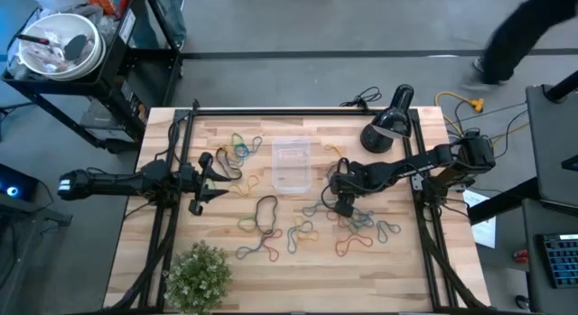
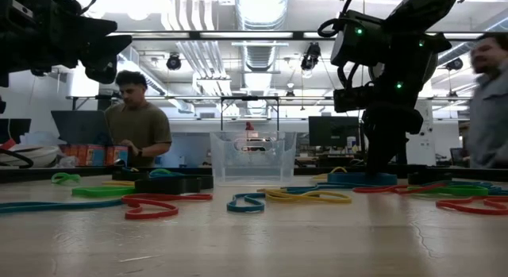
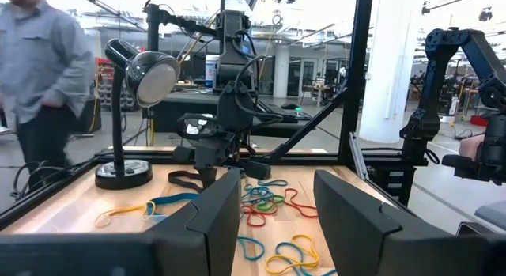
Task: Pick and place rubber bands into bin
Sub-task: Put the blue rubber band into the transparent bin
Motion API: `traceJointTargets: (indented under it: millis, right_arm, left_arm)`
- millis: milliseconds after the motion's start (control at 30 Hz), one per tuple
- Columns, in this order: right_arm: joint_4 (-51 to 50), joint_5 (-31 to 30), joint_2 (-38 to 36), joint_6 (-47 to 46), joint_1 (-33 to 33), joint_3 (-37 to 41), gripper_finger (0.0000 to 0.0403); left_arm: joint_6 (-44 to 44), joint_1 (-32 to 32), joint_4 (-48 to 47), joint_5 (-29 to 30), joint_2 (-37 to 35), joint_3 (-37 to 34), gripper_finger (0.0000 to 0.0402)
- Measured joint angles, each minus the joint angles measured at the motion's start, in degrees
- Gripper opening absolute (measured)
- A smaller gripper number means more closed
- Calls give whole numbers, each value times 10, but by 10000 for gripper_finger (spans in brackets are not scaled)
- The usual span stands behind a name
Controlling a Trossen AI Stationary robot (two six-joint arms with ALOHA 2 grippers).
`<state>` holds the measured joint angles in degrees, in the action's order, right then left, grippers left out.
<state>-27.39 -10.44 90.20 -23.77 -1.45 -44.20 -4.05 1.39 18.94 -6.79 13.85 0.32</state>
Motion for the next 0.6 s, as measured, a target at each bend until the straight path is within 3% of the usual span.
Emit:
traceJointTargets:
  millis: [600]
  right_arm:
    - [14, 0, 0, -18, 0, 22, 21]
  left_arm:
    - [0, 0, 0, 1, 0, 0, 146]
